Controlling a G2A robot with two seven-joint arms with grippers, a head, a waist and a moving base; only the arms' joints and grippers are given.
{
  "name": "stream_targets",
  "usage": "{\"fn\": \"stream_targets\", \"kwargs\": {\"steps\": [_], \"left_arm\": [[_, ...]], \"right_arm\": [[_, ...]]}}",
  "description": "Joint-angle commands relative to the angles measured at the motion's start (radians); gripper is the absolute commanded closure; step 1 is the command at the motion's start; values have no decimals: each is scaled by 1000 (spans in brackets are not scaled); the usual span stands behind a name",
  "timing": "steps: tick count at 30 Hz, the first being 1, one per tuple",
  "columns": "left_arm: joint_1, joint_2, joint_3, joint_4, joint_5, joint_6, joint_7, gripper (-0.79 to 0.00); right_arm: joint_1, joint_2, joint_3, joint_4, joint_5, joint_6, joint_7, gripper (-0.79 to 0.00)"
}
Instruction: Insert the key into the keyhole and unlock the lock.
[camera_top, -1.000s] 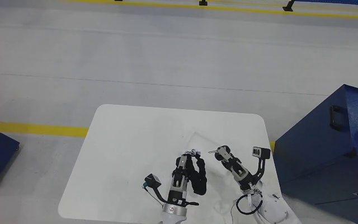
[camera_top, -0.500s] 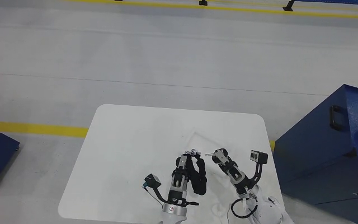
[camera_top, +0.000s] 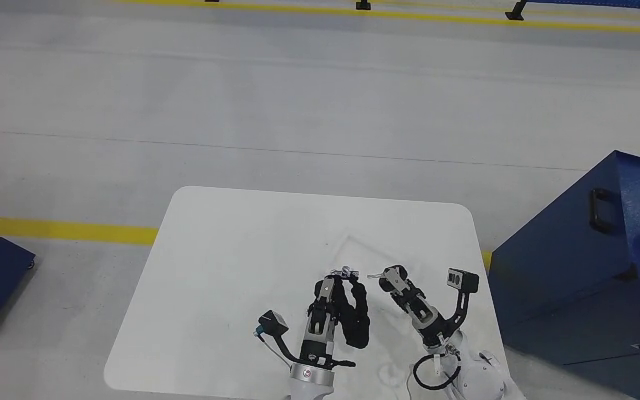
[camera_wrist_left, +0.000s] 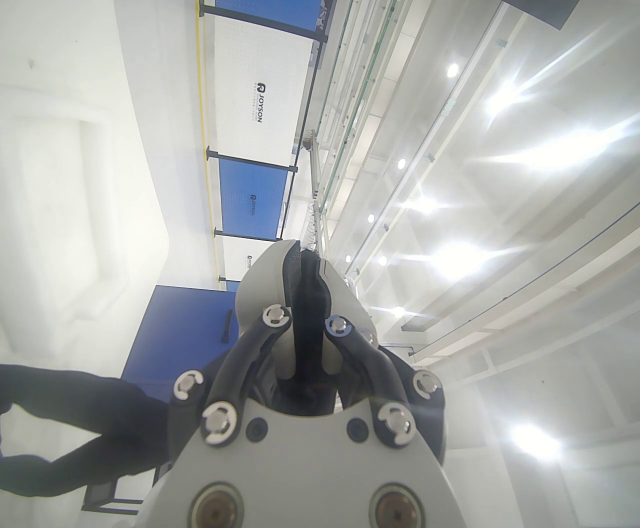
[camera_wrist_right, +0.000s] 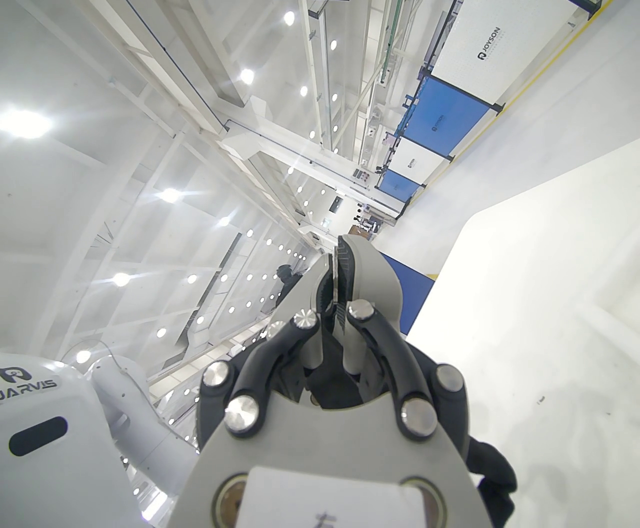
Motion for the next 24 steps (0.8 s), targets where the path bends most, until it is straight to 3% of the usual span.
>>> {"fn": "stream_targets", "kwargs": {"steps": [1, 17, 24], "left_arm": [[0, 0, 0, 0, 0, 0, 0, 0], [0, 0, 0, 0, 0, 0, 0, 0], [0, 0, 0, 0, 0, 0, 0, 0]], "right_arm": [[-3, -2, 0, -10, -11, 14, -19, 0], [-66, -32, -25, -61, -165, 49, -242, 0], [-68, -44, -46, -67, -185, 66, -277, 0]]}}
